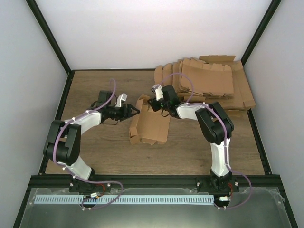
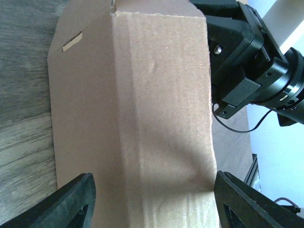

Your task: Fold the paper box

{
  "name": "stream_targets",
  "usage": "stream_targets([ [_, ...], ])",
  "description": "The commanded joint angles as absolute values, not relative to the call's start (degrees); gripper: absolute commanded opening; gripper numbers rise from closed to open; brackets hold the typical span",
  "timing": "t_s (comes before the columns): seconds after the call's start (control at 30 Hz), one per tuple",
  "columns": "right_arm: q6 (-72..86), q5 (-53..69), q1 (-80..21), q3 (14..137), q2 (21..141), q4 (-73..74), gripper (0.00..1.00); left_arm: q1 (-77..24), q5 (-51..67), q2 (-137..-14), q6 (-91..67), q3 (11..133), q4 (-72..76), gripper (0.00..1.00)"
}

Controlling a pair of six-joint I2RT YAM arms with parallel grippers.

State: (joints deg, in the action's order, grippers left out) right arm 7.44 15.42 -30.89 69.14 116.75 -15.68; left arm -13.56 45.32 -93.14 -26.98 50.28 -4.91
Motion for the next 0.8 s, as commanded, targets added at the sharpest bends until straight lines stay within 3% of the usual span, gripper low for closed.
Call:
stream_targets([
  [0.0, 5.4, 17.3, -30.6, 72.7, 118.1, -17.0, 0.23, -14.5, 44.0, -93.0, -25.0, 52.2, -6.7, 0.7],
  [0.17, 4.2, 17.3, -30.8, 73.9, 118.9, -16.0, 0.06, -15.4, 41.7, -93.5, -24.2, 53.5, -8.5, 0.66],
  [0.27, 4.2, 18.1, -31.0, 72.8, 117.3, -16.5, 0.01, -16.6, 39.0, -93.7, -22.6, 55.1, -11.2, 0.65],
  [0.77, 5.1, 14.7, -33.4, 72.2, 111.6, -10.7, 0.01, -18.7, 32.6, -93.8, -20.9, 56.6, -13.7, 0.61],
])
